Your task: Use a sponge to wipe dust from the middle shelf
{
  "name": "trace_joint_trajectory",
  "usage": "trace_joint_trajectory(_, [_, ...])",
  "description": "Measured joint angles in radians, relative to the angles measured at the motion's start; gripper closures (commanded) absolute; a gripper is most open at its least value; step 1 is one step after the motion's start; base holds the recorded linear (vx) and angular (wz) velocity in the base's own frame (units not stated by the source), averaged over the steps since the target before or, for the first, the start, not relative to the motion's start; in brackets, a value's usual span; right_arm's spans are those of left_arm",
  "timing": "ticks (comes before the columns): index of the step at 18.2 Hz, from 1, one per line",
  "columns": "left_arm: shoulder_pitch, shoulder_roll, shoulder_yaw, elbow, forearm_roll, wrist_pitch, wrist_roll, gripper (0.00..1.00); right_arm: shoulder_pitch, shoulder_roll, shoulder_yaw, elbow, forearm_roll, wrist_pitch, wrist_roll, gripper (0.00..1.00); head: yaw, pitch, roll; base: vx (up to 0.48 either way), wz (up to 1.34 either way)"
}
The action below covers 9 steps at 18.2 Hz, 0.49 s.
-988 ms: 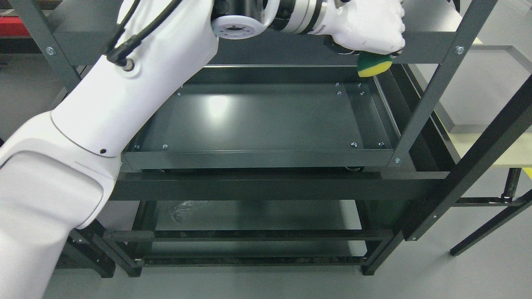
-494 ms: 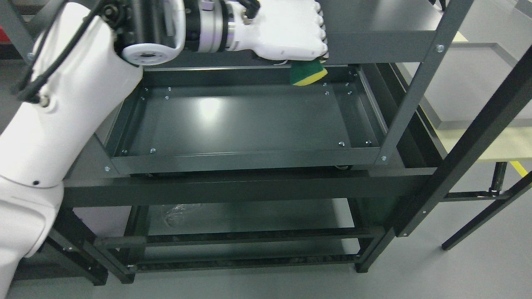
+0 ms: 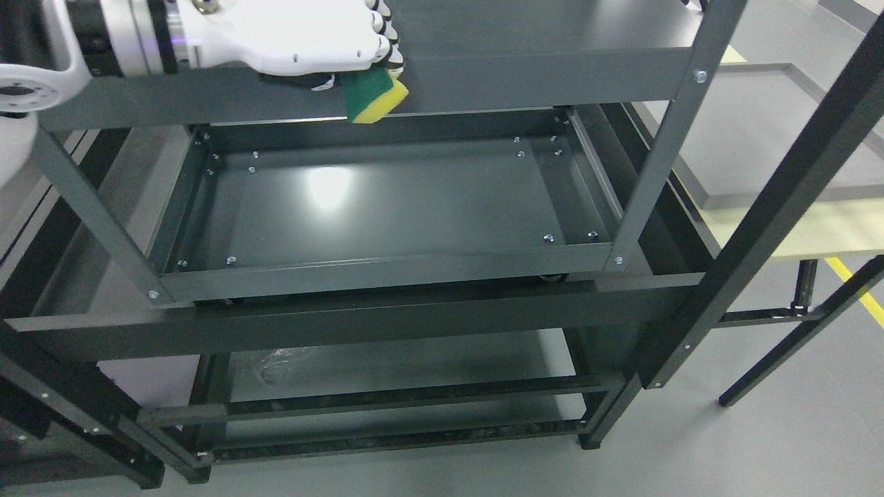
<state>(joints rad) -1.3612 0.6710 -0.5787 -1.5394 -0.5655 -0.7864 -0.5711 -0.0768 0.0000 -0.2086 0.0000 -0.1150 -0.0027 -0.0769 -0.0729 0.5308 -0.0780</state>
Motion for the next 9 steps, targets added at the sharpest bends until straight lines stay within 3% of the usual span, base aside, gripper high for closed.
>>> trace_joint_trajectory(9, [0.008,0.203,0.041,-0.09,0.103,0.0,0.006,0.97,0.0,0.0,0.0,0.0,0.0,0.0,0.004,0.0,0.0,0.0,0.0,-0.019,0.1])
